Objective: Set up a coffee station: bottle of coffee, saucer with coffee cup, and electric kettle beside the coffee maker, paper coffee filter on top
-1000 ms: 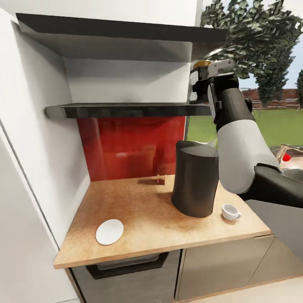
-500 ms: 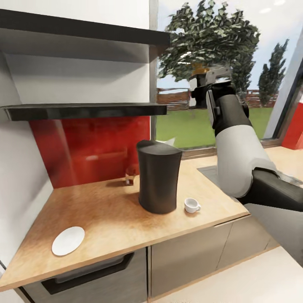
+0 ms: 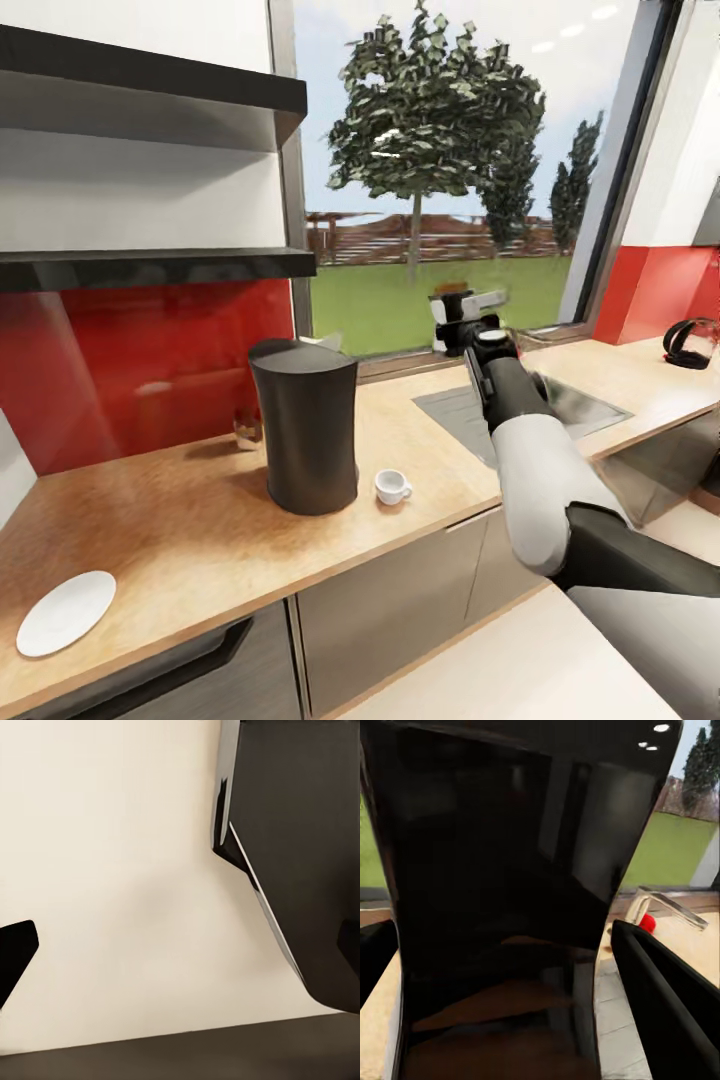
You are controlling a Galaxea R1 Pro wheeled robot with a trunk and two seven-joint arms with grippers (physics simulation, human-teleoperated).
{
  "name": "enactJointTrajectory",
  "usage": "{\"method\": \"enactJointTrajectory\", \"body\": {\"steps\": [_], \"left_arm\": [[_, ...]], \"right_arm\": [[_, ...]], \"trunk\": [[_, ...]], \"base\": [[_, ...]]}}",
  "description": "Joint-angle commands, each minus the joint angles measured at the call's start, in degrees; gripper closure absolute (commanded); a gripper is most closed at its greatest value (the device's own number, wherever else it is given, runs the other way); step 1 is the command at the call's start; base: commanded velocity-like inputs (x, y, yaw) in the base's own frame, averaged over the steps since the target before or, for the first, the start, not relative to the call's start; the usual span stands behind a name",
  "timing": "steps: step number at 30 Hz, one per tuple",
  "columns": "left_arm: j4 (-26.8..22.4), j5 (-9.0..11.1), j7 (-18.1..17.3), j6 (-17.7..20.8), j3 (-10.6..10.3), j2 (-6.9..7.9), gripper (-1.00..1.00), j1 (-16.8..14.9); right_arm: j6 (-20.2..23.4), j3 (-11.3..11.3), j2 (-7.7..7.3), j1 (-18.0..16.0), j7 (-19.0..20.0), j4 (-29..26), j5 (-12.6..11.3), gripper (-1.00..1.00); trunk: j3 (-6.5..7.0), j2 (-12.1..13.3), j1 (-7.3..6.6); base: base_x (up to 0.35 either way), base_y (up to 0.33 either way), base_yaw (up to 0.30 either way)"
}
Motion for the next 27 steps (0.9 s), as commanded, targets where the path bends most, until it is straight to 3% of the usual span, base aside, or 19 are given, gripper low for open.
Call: {"method": "enactJointTrajectory", "body": {"steps": [1, 5, 8, 19, 27], "left_arm": [[-0.1, 0.06, 0.07, -0.17, 0.29, -0.01, -1.0, 0.06], [-0.11, 0.26, 0.0, -0.26, 0.53, 0.04, -1.0, 0.08], [-0.09, 0.3, 0.02, 0.12, 0.61, -0.15, -1.0, 0.09], [1.23, 0.4, -0.34, -0.23, 0.64, -0.26, -1.0, 0.17], [1.21, 0.44, 0.15, -0.43, 0.81, -0.27, -1.0, 0.17]], "right_arm": [[-0.83, -0.24, 0.09, 1.16, 0.28, -0.27, 0.53, 1.0], [-9.18, -0.22, 0.09, 9.43, 0.37, -0.96, 0.53, 1.0], [-11.35, -0.19, 0.09, 11.91, 0.5, -1.06, 0.47, 1.0], [-10.78, -0.31, 0.09, 17.12, 0.85, 1.82, -0.06, 1.0], [-10.71, -0.43, 0.09, 19.56, 0.79, 2.7, -0.17, 1.0]], "trunk": [[0.02, -0.05, 0.01], [0.03, -0.05, 0.01], [0.03, -0.05, 0.01], [0.01, -0.05, 0.01], [0.01, -0.05, 0.01]], "base": [[0.004, -0.006, -0.04], [0.001, -0.001, -0.009], [0.0, 0.0, -0.001], [0.001, 0.0, 0.0], [0.187, -0.124, 0.0]]}}
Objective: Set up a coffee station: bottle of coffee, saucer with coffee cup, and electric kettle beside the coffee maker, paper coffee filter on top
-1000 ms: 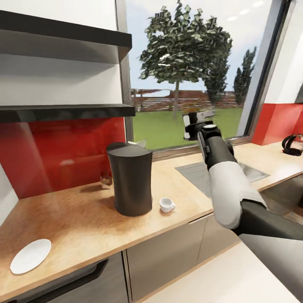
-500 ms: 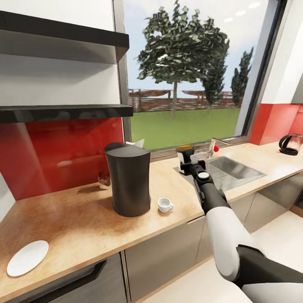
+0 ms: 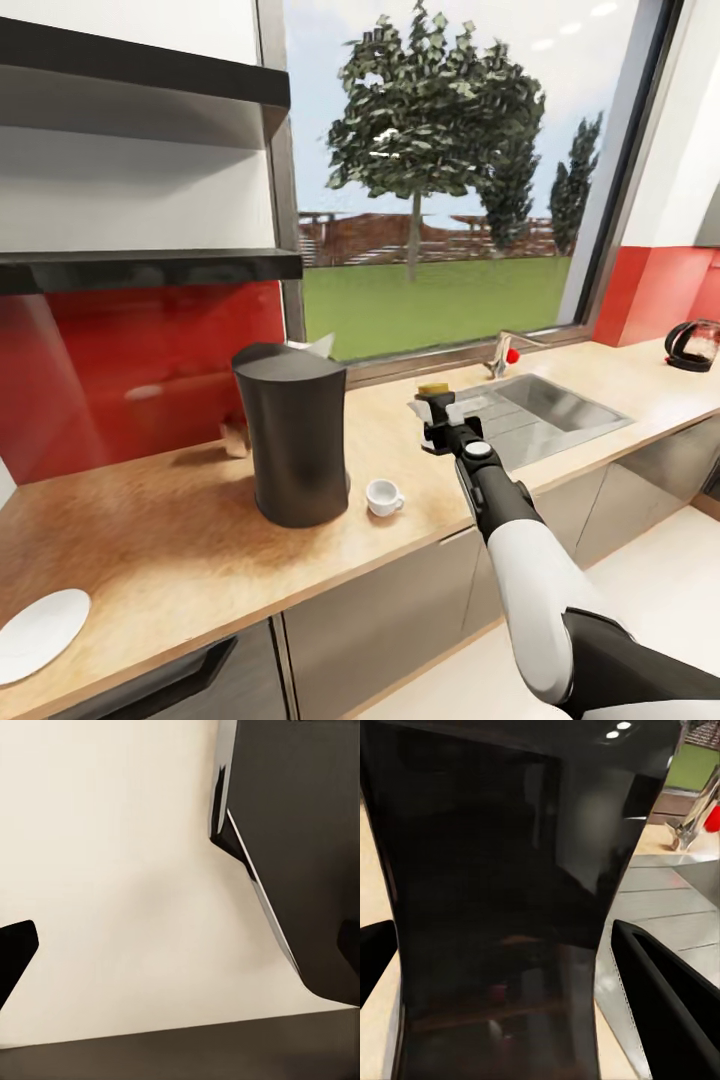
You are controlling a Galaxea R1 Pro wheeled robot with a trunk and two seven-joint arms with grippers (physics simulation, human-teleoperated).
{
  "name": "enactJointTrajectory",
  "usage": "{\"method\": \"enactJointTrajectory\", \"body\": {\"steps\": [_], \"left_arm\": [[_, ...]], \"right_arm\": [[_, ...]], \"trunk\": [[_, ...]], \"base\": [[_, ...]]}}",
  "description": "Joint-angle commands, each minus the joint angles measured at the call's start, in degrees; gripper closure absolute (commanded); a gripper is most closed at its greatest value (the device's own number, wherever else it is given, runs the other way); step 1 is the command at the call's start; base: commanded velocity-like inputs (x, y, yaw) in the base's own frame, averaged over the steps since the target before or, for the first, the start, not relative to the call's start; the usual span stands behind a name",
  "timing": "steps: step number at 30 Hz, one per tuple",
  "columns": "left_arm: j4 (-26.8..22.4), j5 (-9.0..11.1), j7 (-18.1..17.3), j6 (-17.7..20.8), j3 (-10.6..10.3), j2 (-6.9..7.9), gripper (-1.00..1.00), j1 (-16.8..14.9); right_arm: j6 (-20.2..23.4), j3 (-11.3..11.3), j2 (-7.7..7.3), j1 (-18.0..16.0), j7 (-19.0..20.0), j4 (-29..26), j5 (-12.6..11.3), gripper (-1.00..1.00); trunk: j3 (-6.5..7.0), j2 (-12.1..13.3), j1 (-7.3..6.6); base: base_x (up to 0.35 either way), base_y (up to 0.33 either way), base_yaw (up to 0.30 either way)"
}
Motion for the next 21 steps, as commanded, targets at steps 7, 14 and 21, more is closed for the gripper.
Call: {"method": "enactJointTrajectory", "body": {"steps": [7, 14, 21], "left_arm": [[0.03, 0.05, 0.07, 0.0, 0.59, 0.0, -1.0, 0.03], [0.12, 0.05, 0.27, 0.49, 0.57, 0.08, -1.0, 0.03], [0.13, 0.05, 0.34, 2.11, 0.49, 0.08, -1.0, 0.03]], "right_arm": [[0.05, -0.4, 0.08, 0.09, 0.28, 0.01, 0.57, 1.0], [-1.85, -0.4, 0.08, 0.25, 0.28, 0.51, 0.61, 1.0], [-4.46, -0.34, 0.08, 0.98, 0.28, 0.59, 0.64, 1.0]], "trunk": [[0.26, -0.02, 0.04], [0.66, -0.02, 0.04], [1.07, -0.02, 0.04]], "base": [[0.24, -0.168, 0.124], [0.17, -0.244, 0.199], [0.088, -0.296, 0.201]]}}
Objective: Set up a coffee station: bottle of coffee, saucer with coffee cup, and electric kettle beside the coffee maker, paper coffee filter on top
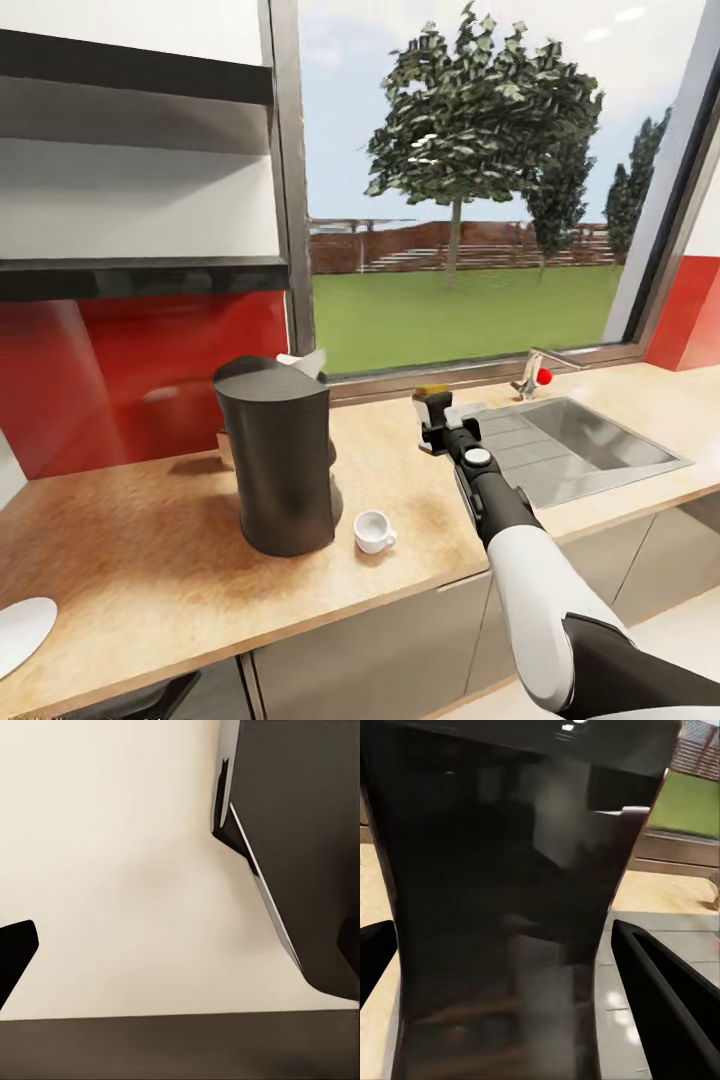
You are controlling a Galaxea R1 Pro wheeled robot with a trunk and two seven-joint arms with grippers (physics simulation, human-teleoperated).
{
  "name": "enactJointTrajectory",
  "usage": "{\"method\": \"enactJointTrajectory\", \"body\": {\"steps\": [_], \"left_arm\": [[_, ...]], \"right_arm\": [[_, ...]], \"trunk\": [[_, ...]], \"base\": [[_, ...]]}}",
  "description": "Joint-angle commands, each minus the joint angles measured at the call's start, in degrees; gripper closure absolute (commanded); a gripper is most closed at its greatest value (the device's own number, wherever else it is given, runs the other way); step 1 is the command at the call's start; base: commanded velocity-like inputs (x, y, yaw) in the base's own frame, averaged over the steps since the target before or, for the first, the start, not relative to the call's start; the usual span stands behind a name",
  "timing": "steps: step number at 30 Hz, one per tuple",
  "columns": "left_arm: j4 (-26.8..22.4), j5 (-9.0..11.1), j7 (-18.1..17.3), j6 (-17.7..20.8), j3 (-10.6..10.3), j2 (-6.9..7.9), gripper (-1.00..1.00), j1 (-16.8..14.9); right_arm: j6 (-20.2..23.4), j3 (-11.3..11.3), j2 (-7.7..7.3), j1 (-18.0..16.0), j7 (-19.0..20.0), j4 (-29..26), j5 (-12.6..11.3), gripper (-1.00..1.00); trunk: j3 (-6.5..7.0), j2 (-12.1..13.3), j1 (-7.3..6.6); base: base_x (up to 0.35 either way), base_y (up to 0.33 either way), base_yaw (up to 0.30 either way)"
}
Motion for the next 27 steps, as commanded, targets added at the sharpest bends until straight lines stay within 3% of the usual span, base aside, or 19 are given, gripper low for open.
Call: {"method": "enactJointTrajectory", "body": {"steps": [1, 5, 11, 16, 24, 27], "left_arm": [[-0.03, 0.08, 0.09, 0.18, 0.33, 0.0, -1.0, 0.01], [0.05, 0.08, 1.54, 1.2, 0.21, 0.22, -1.0, 0.08], [0.05, 0.16, 2.93, 3.17, 0.5, 0.35, -1.0, 0.1], [0.05, 0.09, 2.99, 3.3, 1.68, 0.55, -1.0, 0.1], [0.01, 0.08, 4.66, 3.31, 2.01, 0.19, -1.0, 0.1], [0.0, 0.08, 5.29, 3.31, 2.05, 0.11, -1.0, 0.1]], "right_arm": [[0.11, -0.31, 0.07, 0.13, 0.35, -0.11, 0.54, 1.0], [-1.04, -0.3, 0.07, 0.42, 0.55, 2.65, 0.62, 1.0], [-8.67, -0.3, 0.07, 0.44, 0.66, 8.21, 0.83, 1.0], [-9.39, -0.04, 0.07, 0.44, 0.75, 11.57, 0.97, 1.0], [-9.39, 0.15, 0.07, 0.44, 0.76, 12.21, 0.93, 1.0], [-9.38, 0.16, 0.07, 0.44, 0.76, 12.28, 0.87, 1.0]], "trunk": [[0.06, -0.02, 0.02], [0.3, -0.02, 0.02], [0.65, -0.02, 0.02], [0.95, -0.02, 0.02], [1.39, -0.02, 0.02], [1.41, -0.02, 0.02]], "base": [[0.031, -0.307, 0.201], [-0.005, -0.311, 0.201], [-0.083, -0.313, 0.201], [-0.043, -0.237, 0.201], [0.009, -0.019, 0.214], [0.266, 0.0, 0.271]]}}
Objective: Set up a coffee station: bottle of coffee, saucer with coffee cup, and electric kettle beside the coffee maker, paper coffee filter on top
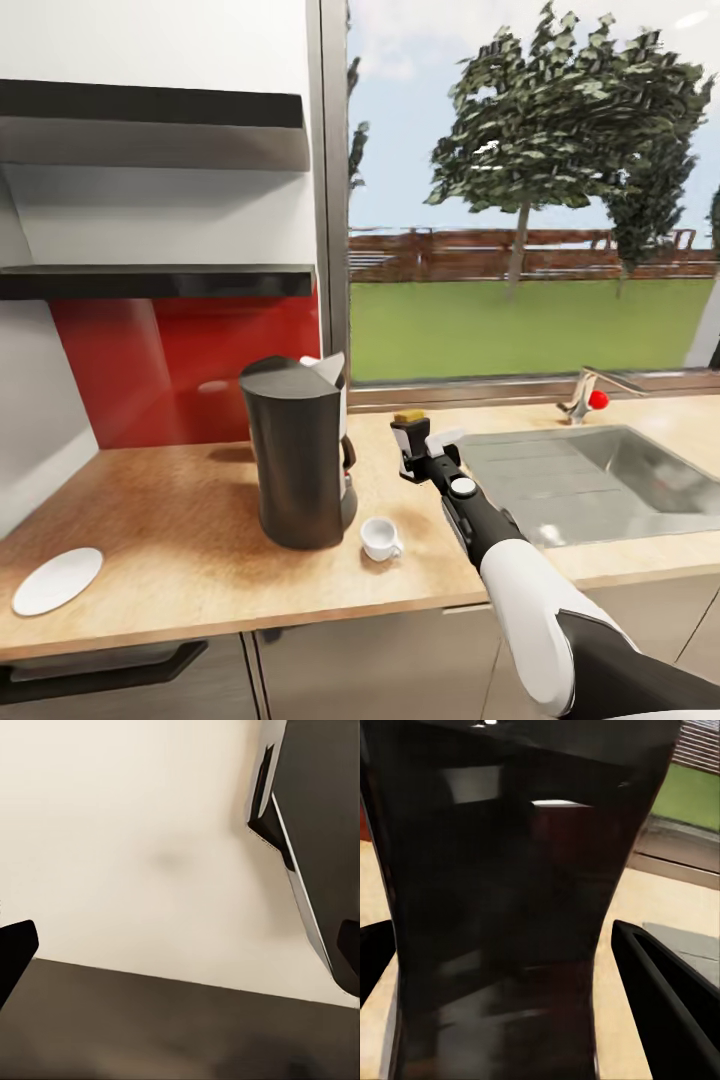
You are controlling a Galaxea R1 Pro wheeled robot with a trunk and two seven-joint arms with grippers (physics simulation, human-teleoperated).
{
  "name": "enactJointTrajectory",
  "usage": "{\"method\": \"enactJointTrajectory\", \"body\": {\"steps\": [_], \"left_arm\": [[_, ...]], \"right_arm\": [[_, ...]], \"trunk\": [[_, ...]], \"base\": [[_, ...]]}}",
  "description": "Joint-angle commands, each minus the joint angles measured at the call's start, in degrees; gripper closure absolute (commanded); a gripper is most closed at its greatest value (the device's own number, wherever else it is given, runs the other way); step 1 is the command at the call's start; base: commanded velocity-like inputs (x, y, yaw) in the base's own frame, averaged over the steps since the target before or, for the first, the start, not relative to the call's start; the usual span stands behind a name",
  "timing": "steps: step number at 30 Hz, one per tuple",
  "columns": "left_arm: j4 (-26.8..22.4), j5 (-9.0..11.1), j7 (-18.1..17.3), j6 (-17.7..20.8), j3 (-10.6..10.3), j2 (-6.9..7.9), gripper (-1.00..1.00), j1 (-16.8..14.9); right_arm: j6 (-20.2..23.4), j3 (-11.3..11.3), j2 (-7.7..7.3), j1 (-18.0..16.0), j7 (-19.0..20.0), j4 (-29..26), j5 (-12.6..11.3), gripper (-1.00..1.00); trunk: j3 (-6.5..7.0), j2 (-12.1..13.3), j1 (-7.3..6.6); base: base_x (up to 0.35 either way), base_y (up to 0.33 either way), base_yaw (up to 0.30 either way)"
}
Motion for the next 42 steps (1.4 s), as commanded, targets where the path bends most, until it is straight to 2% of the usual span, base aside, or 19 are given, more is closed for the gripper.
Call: {"method": "enactJointTrajectory", "body": {"steps": [1, 12, 32, 35, 40, 42], "left_arm": [[-0.05, 0.08, 0.13, 0.17, 0.42, -0.02, -1.0, 0.02], [-0.06, 0.08, 0.17, 0.25, 0.44, -0.11, -1.0, 0.02], [-0.08, 0.08, -0.01, 0.43, 0.33, 0.34, -1.0, 0.02], [-0.08, 0.08, -0.01, 0.43, 0.29, 0.23, -1.0, 0.02], [-0.08, 0.08, -0.01, 0.35, 0.31, 0.08, -1.0, 0.02], [-0.08, 0.08, -0.01, 0.34, 0.32, 0.07, -1.0, 0.02]], "right_arm": [[-0.23, -0.46, 0.06, -0.02, 0.36, -0.02, 0.38, 1.0], [-0.23, -0.5, 0.06, -0.02, 0.27, -0.09, 0.39, 1.0], [-0.32, -0.58, 0.06, -0.02, 0.25, -0.15, 0.06, 1.0], [-0.7, -0.58, 0.06, -0.02, 0.26, -0.06, 0.03, 1.0], [-5.82, -0.58, 0.06, -0.02, 0.19, 2.18, 0.04, 1.0], [-6.41, -0.58, 0.06, -0.02, 0.19, 2.55, 0.04, 1.0]], "trunk": [[0.0, -0.02, 0.05], [0.01, -0.02, 0.05], [0.01, -0.02, 0.05], [-0.55, -1.22, 0.71], [-1.81, -3.23, 1.8], [-2.35, -4.03, 2.24]], "base": [[0.256, 0.0, 0.277], [0.039, 0.0, 0.25], [0.0, 0.0, 0.005], [0.0, 0.0, 0.0], [0.0, 0.0, 0.0], [0.0, 0.0, 0.0]]}}
